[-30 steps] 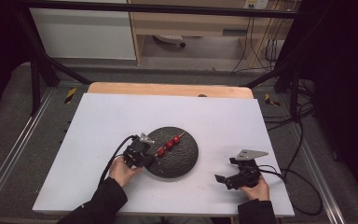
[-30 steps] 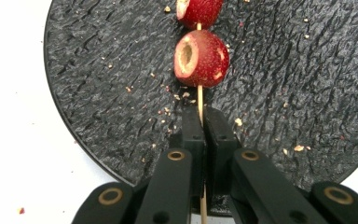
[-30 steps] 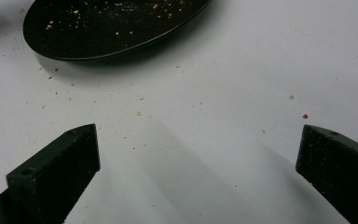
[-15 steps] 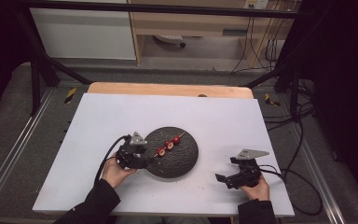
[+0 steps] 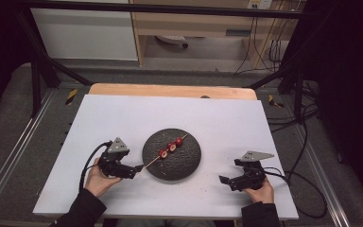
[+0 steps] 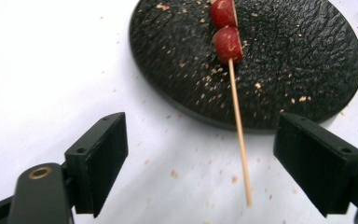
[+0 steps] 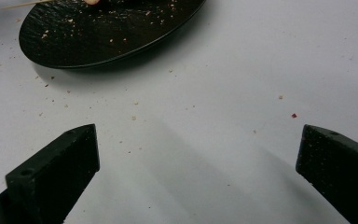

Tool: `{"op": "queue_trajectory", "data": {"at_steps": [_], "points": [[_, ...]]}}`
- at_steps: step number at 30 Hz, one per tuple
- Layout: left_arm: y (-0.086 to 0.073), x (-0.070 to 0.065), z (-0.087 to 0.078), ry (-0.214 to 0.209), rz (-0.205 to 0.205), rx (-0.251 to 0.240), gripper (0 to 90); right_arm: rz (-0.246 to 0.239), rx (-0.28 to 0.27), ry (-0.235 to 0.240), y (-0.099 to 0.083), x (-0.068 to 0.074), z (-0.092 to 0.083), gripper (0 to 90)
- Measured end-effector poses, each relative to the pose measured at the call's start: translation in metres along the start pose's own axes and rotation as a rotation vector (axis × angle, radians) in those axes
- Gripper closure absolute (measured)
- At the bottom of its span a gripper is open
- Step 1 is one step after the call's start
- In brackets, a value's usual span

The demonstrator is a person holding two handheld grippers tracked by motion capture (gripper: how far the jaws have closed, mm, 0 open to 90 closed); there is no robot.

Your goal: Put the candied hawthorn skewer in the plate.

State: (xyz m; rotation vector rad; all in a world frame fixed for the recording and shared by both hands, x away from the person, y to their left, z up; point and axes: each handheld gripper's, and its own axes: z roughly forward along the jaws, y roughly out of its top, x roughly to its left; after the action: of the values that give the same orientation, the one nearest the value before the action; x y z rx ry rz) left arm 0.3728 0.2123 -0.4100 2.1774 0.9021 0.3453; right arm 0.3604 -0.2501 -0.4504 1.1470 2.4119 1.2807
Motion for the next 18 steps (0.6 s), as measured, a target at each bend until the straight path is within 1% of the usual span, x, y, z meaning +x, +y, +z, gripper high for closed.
{"op": "queue_trajectory", "data": {"at_steps": [5, 9, 12, 14, 18], "points": [[-0.021, 0.009, -0.01, 0.011, -0.027, -0.02, 15.8, 0.009, 0.005, -0.008, -0.001, -0.001, -0.001, 0.3], [-0.038, 0.016, -0.017, 0.01, -0.056, -0.042, 15.9, 0.011, 0.006, -0.01, -0.002, -0.002, -0.001, 0.3], [-0.049, 0.02, -0.02, 0.011, -0.07, -0.059, 15.9, 0.01, 0.009, -0.016, -0.002, -0.003, -0.002, 0.3], [-0.058, 0.023, -0.022, 0.002, -0.081, -0.064, 15.9, 0.012, 0.009, -0.02, -0.003, -0.004, -0.001, 0.3], [-0.072, 0.028, -0.023, 0.004, -0.099, -0.063, 16.0, 0.017, 0.021, -0.031, -0.004, -0.003, -0.001, 0.3]]}}
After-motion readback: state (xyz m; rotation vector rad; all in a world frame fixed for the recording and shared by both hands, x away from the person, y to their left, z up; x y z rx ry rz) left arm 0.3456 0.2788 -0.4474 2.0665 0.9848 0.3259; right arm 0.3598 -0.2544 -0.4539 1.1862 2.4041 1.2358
